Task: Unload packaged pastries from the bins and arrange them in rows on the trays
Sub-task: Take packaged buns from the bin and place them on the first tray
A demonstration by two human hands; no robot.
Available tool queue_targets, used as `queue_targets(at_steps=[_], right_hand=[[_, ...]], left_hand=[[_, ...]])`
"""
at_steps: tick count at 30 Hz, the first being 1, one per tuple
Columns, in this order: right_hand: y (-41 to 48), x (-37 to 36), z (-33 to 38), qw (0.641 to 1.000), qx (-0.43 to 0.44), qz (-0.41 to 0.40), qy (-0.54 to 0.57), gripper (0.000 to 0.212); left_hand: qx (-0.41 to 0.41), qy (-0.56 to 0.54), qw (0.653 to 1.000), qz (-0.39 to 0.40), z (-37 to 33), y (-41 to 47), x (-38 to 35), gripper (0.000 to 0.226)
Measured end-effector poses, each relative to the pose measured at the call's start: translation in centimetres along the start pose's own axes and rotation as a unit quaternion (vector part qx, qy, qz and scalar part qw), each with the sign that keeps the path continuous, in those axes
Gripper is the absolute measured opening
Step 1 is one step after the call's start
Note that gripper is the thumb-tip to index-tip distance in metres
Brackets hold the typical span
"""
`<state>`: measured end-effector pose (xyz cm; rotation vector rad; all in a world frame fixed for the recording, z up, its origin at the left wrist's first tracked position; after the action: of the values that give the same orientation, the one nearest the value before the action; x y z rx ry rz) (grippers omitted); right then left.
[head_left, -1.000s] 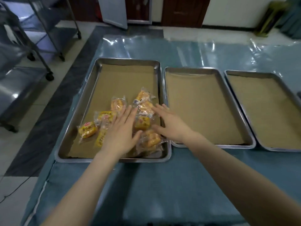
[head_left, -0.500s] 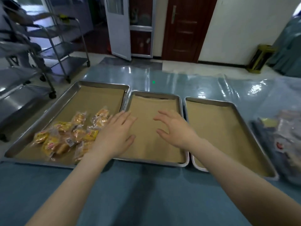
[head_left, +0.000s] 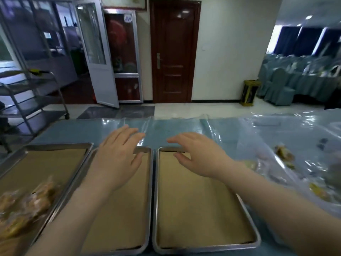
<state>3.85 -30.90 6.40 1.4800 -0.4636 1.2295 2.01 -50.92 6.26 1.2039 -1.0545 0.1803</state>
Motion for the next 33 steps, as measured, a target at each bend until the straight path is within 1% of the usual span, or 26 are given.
queue_targets(at_steps=[4, 9, 12, 15, 18, 21, 23, 25, 27, 29, 31, 33], right_hand=[[-3.6, 4.2, -9.3, 1.0, -0.002, 0.025, -0.015, 0.037], [-9.4, 8.6, -20.4, 0.998, -0.026, 0.055, -0.028, 0.035], [-11.6, 9.8, -26.3, 0.996, -0.048, 0.068, -0.023, 0.034], [-13.1, 9.5, -31.7, 0.993, -0.058, 0.096, -0.03, 0.032], [-14.2, 8.6, -37.9, 0.988, -0.086, 0.114, -0.053, 0.027], [-15.2, 7.3, -45.2, 0.971, -0.184, 0.137, -0.065, 0.025], [-15.5, 5.8, -49.2, 0.953, -0.238, 0.17, -0.08, 0.03], [-15.6, 4.0, -51.8, 0.939, -0.267, 0.201, -0.085, 0.038], [-15.6, 2.0, -53.4, 0.931, -0.284, 0.214, -0.083, 0.044], [-15.8, 0.2, -54.3, 0.928, -0.301, 0.206, -0.08, 0.047], [-16.0, -1.4, -54.8, 0.933, -0.293, 0.194, -0.081, 0.054], [-16.4, -2.5, -55.1, 0.938, -0.274, 0.194, -0.083, 0.065]], left_hand=[[0.032, -0.044, 0.998, -0.019, -8.0, 3.5, -3.9, 0.042], [0.033, -0.073, 0.997, -0.023, -18.0, 7.3, -8.8, 0.035], [0.047, -0.098, 0.994, -0.018, -22.8, 8.9, -10.9, 0.038], [0.054, -0.117, 0.992, -0.006, -26.6, 10.4, -13.2, 0.035], [0.07, -0.151, 0.986, 0.028, -29.7, 12.0, -15.8, 0.039], [0.061, -0.181, 0.98, 0.062, -32.6, 13.9, -18.4, 0.037], [0.043, -0.19, 0.977, 0.085, -34.4, 15.5, -20.2, 0.037], [0.02, -0.182, 0.977, 0.113, -36.3, 17.4, -22.0, 0.039], [-0.016, -0.171, 0.975, 0.143, -38.2, 19.6, -24.1, 0.041], [-0.044, -0.17, 0.969, 0.174, -40.2, 21.7, -26.4, 0.042], [-0.055, -0.158, 0.962, 0.217, -41.8, 23.7, -29.6, 0.043], [-0.055, -0.124, 0.952, 0.276, -42.9, 24.9, -33.2, 0.045]])
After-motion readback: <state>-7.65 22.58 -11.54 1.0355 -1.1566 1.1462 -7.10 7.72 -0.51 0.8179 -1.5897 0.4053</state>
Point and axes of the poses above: each hand's wrist, its own y-axis towards the middle knuckle, its own x-axis out of the back of the hand, z = x × y, the point moved 4 cm from there along y, towards the middle knuckle, and after that the axes turned 7 degrees about -z, right-handed, at the moved point
